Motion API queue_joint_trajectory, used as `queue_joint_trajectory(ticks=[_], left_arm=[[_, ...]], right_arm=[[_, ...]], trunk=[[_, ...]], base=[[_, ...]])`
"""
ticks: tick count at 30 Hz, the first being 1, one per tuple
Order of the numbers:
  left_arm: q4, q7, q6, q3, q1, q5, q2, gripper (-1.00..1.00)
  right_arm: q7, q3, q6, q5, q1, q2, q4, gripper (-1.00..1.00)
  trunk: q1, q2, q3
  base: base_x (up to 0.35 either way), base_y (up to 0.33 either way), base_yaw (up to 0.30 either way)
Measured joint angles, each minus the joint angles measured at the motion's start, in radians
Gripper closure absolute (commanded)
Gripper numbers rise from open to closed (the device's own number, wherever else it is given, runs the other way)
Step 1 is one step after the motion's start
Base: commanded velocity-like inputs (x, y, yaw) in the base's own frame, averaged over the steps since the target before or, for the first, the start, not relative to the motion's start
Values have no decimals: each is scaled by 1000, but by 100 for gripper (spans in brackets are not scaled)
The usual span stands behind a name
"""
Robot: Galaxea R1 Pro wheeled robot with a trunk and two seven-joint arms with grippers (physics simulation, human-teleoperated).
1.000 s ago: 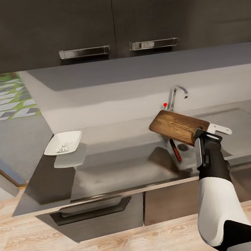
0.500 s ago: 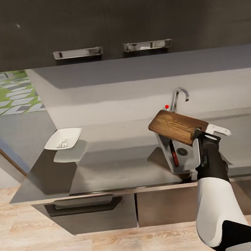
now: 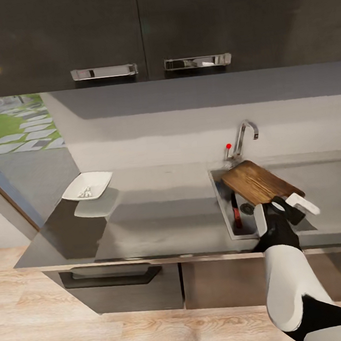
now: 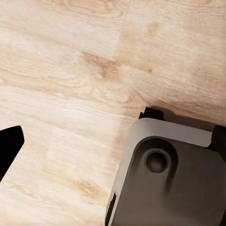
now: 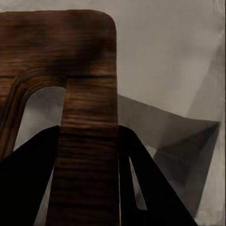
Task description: In the kitchen, take the Vidalia onion out of the sink, dice it on the chopping board with the paring knife, put the diced onion into the bowl on the countertop, then place both the paring knife and the chopping board into the sink.
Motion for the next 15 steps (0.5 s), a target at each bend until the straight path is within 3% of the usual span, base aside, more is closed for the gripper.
queue_joint_trajectory(ticks=[5, 8, 12, 15], left_arm=[[0, 1, 0, 0, 0, 0, 0, -100], [0, 1, 0, -1, 0, 1, 0, -100], [0, 1, 0, 0, 0, 1, 0, -100], [0, 1, 0, 0, 0, 1, 0, -100]], right_arm=[[-49, 2, -57, -16, 0, 0, 61, 100], [-116, 2, -67, -24, -1, 0, 66, 100], [-189, 2, -132, -107, -2, 0, 67, 100], [-231, 24, -158, -141, -2, 1, 68, 100]], trunk=[[0, 0, 0], [0, 0, 0], [0, 0, 0], [0, 0, 0]], base=[[0, 0, 0], [0, 0, 0], [0, 0, 0], [0, 0, 0]])
